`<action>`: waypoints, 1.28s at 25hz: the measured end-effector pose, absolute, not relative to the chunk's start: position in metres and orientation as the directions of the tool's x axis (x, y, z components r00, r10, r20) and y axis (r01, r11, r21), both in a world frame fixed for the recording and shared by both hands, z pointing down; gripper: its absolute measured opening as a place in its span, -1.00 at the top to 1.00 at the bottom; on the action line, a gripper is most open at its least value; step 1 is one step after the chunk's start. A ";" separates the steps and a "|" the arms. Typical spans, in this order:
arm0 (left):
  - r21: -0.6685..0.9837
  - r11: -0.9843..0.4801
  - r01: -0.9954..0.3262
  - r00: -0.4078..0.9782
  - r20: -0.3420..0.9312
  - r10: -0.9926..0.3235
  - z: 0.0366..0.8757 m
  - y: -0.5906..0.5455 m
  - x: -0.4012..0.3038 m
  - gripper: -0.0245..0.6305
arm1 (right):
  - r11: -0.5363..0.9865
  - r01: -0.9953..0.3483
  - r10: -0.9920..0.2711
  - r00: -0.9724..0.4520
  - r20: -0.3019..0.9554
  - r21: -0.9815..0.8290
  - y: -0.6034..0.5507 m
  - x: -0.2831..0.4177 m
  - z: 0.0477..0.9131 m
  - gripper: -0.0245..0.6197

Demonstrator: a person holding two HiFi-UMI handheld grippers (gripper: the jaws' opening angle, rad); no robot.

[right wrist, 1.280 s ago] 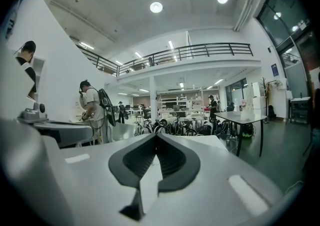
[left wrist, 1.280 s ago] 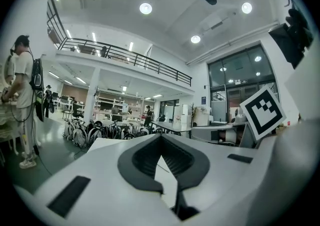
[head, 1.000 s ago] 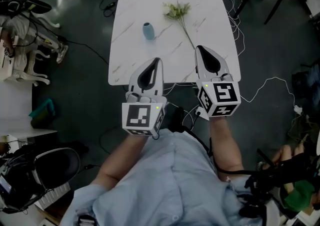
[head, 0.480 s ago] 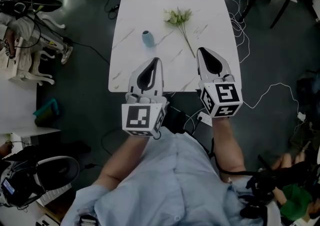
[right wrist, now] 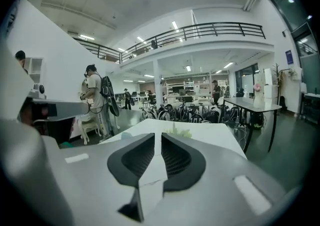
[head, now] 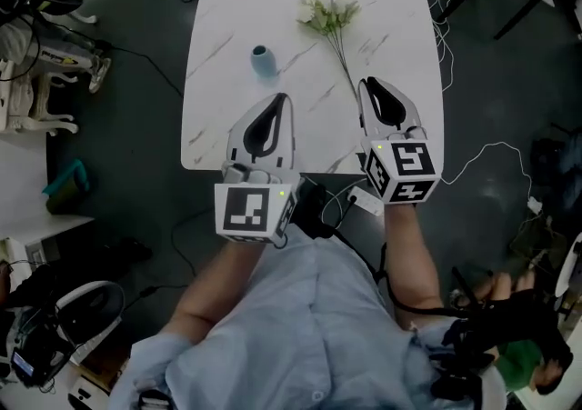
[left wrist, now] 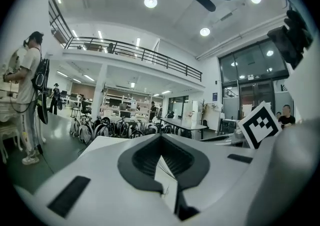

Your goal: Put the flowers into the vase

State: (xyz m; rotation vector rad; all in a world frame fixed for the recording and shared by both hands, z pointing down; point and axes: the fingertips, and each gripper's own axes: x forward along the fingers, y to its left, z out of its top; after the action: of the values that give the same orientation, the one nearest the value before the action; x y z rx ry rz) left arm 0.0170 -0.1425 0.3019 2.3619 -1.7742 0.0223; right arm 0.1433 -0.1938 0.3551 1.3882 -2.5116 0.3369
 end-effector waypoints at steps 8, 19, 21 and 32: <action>0.202 -0.249 -0.947 0.291 0.213 -0.933 0.347 -0.181 0.002 0.91 | 0.521 -0.851 -0.741 -0.492 0.458 -0.071 -0.244 0.130 0.412 0.65; 0.261 -0.222 -0.939 0.302 0.323 -0.897 0.403 -0.225 -0.008 0.91 | 0.497 -0.864 -0.631 -0.427 0.647 -0.085 -0.316 0.127 0.508 0.42; 0.274 -0.217 -0.937 0.304 0.335 -0.892 0.409 -0.228 -0.013 0.91 | 0.489 -0.869 -0.619 -0.406 0.672 -0.075 -0.323 0.124 0.518 0.42; 0.314 -0.178 -0.933 0.297 0.386 -0.873 0.437 -0.243 -0.033 0.91 | 0.460 -0.887 -0.560 -0.314 0.767 -0.027 -0.351 0.118 0.561 0.55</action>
State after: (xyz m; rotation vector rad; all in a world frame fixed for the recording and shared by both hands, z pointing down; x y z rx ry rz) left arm -0.0334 -0.2432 0.4367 2.0832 -1.6058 0.1611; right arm 0.1176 -0.3510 0.5615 1.2030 -2.0074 0.5951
